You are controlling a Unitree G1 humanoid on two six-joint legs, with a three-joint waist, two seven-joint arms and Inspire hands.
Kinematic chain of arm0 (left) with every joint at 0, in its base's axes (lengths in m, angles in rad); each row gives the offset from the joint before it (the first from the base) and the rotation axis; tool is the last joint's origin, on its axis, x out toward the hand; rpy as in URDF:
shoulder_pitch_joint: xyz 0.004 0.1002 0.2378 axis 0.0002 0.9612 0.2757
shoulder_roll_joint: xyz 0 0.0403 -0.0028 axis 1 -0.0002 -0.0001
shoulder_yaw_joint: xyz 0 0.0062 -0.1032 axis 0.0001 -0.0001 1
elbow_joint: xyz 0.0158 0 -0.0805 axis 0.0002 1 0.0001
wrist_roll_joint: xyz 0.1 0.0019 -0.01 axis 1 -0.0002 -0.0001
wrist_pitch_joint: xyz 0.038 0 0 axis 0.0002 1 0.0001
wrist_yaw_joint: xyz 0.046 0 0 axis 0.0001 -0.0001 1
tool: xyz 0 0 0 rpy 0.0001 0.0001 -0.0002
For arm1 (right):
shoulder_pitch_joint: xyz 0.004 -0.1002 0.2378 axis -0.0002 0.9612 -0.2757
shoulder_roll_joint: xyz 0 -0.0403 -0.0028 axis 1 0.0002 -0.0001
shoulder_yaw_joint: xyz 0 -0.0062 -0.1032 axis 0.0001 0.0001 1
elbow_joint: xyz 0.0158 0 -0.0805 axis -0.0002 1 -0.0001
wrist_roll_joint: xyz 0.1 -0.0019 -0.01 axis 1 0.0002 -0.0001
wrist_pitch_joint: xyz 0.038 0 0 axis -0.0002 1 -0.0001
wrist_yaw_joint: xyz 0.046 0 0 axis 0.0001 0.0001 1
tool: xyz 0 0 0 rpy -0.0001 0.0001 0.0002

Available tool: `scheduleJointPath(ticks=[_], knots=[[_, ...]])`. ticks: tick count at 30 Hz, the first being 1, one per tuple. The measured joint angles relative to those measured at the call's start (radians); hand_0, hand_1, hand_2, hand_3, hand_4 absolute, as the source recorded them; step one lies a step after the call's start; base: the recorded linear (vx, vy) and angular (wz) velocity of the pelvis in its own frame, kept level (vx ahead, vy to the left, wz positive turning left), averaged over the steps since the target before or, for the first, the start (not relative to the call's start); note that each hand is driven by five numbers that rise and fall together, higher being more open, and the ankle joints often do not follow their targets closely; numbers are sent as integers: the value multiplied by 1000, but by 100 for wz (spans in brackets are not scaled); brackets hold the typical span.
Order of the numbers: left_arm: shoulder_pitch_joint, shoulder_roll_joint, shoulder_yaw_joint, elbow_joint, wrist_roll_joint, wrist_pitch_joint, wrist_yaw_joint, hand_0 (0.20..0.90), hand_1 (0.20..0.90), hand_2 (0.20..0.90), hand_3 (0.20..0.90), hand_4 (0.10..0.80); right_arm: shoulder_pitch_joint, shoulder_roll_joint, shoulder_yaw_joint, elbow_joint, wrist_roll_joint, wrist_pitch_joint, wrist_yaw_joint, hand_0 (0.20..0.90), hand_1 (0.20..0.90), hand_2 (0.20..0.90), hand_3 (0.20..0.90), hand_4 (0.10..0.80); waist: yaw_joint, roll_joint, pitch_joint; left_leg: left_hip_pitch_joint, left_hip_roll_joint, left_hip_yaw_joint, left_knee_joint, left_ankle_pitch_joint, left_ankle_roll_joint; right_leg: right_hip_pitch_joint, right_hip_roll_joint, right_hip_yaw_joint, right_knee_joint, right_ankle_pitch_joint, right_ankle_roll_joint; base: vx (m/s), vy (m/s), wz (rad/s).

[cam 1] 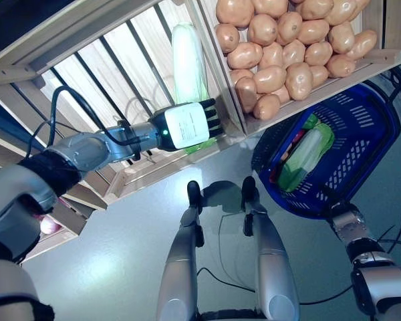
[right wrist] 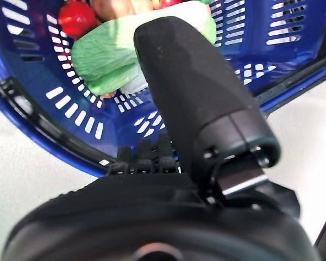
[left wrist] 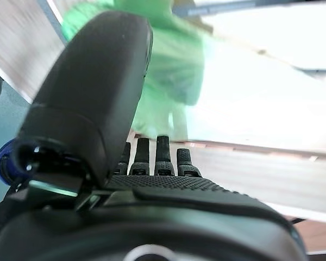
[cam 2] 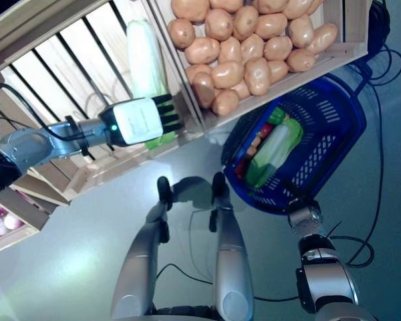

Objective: Put vegetables into the basket

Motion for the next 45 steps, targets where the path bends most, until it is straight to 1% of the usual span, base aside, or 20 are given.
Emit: scheduleJointPath(ticks=[4, 7, 11, 15, 16, 18, 19, 21, 23, 24, 25, 27, 30, 32, 35, 38, 41, 42, 43, 45], knots=[[-4, -18, -2, 37, 1, 0, 0, 900, 900, 900, 900, 800, -14, 0, 2, 5, 0, 3, 0, 900, 900, 900, 900, 800, -16, 0, 0, -2, 3, 5, 2, 0, 0, -4, 4, 7, 1, 1, 1, 10, 1, -3], [-4, -32, -1, 68, 1, 6, -7, 900, 900, 900, 900, 800, -16, -1, 2, 6, -1, 2, 0, 900, 900, 900, 900, 800, -18, 0, 0, -4, 8, 18, 2, -3, 1, -13, 8, 23, 1, 2, 2, 17, 10, -10], [-15, -50, 1, 99, 1, 4, -13, 900, 900, 900, 900, 800, -19, -9, 2, 13, -2, 2, 11, 900, 900, 900, 900, 800, -21, 0, 0, -20, 10, 23, 19, -13, 1, -25, 9, 25, 4, 1, 3, 20, 28, -5], [-15, -69, 2, 158, 0, 2, 65, 900, 900, 900, 900, 800, -20, -25, 2, 14, -3, 4, 12, 900, 900, 900, 900, 800, -20, -1, 0, -47, 10, 23, 44, -22, 4, -46, 7, 28, 19, 1, 1, 7, 42, 2], [-15, -78, 3, 186, 0, -1, 96, 542, 542, 542, 542, 562, -21, -31, 2, 12, -3, 8, 14, 900, 900, 900, 900, 800, -20, -1, 0, -59, 11, 22, 59, -28, 5, -54, 8, 28, 24, 1, 1, -13, 45, 2], [-13, -90, 8, 215, 0, 0, 137, 364, 364, 364, 364, 442, -20, -41, 2, 6, -3, 11, 14, 900, 900, 900, 900, 800, -20, -1, 0, -75, 9, 22, 74, -31, 8, -68, 6, 30, 34, -2, 5, -19, 43, 3], [-10, -91, 17, 224, 0, 0, 156, 300, 300, 300, 300, 400, -20, -43, 2, 2, -5, 11, 14, 900, 900, 900, 900, 800, -21, -2, -1, -83, 9, 22, 78, -33, 5, -76, 5, 31, 37, -3, 7, -21, 37, 1], [-1, -98, 36, 246, 0, 1, 183, 300, 300, 300, 300, 400, -19, -47, 2, -7, -10, 11, 15, 900, 900, 900, 900, 800, -22, -4, -1, -97, 9, 22, 93, -36, 6, -87, 5, 33, 44, -2, 8, -30, 37, 0], [-1, -103, 50, 279, 0, 5, 200, 300, 300, 300, 300, 400, -16, -48, 3, -28, -19, 11, 15, 900, 900, 900, 900, 800, -22, -18, 0, -113, 8, 23, 103, -39, 10, -109, 4, 42, 55, -5, 3, -36, 22, -3], [-1, -103, 52, 283, 0, 6, 205, 300, 300, 300, 300, 400, -16, -48, 3, -30, -20, 11, 15, 900, 900, 900, 900, 800, -22, -19, 0, -116, 9, 23, 104, -39, 10, -111, 4, 43, 55, -5, 3, -37, 19, -3], [1, -119, 77, 301, 0, 10, 232, 300, 300, 300, 300, 400, -12, -48, 3, -47, -39, 11, 14, 900, 900, 900, 900, 800, -24, -24, -1, -129, 10, 22, 107, -38, 9, -123, 5, 45, 56, -4, 5, -36, 22, 0], [0, -151, 99, 315, -1, 24, 246, 300, 300, 300, 300, 400, -15, -47, 9, -58, -38, 15, 14, 900, 900, 900, 900, 800, -34, -27, 0, -138, 10, 22, 111, -38, 9, -128, 6, 45, 55, -1, 6, -39, 26, 3], [13, -174, 99, 362, 0, 26, 246, 300, 300, 300, 300, 400, -31, -43, 39, -91, -38, 24, 14, 900, 900, 900, 900, 800, -66, -34, 0, -140, 11, 23, 109, -36, 10, -127, 7, 45, 51, 5, 12, -47, 23, -2], [14, -183, 99, 390, 0, 26, 246, 300, 300, 300, 300, 400, -34, -40, 41, -95, -38, 25, 14, 900, 900, 900, 900, 800, -75, -34, 0, -140, 11, 24, 111, -39, 10, -127, 8, 45, 50, 10, 6, -35, 21, -6], [14, -187, 103, 403, 0, 24, 257, 300, 300, 300, 300, 400, -33, -38, 44, -96, -39, 26, 14, 900, 900, 900, 900, 800, -76, -34, 0, -136, 12, 23, 115, -44, 6, -122, 11, 44, 50, 9, 4, -29, 26, -4], [23, -188, 114, 414, -3, 22, 309, 300, 300, 300, 300, 400, -34, -36, 54, -106, -39, 26, 13, 900, 900, 900, 900, 800, -75, -34, 0, -119, 12, 23, 115, -45, 6, -105, 11, 43, 50, 9, 4, -32, 35, 0], [80, -187, 181, 413, -33, 9, 430, 300, 300, 300, 300, 400, -16, -30, 80, -144, -80, 25, 9, 900, 900, 900, 900, 800, -68, -34, 0, -55, 12, 24, 86, -39, 5, -43, 12, 42, 27, 13, 4, -22, 39, -4], [94, -185, 201, 407, -36, 7, 448, 300, 300, 300, 300, 400, -12, -25, 81, -154, -84, 22, 8, 900, 900, 900, 900, 800, -67, -34, 0, -42, 12, 24, 77, -36, 2, -31, 13, 41, 19, 15, 4, 0, 0, 0], [115, -183, 230, 392, -42, 5, 484, 300, 300, 300, 300, 400, 3, -18, 81, -175, -89, 16, 7, 900, 900, 900, 900, 800, -65, -34, 0, -14, 12, 24, 55, -28, -1, -4, 16, 39, 2, 18, 8, -6, 31, 4], [152, -171, 299, 336, -42, -6, 532, 300, 300, 300, 300, 400, 32, -7, 81, -226, -128, 11, -3, 900, 900, 900, 900, 800, -56, -34, 0, 33, 12, 21, 15, -12, 3, 41, 17, 29, -33, 22, 8, 6, 34, 5]])
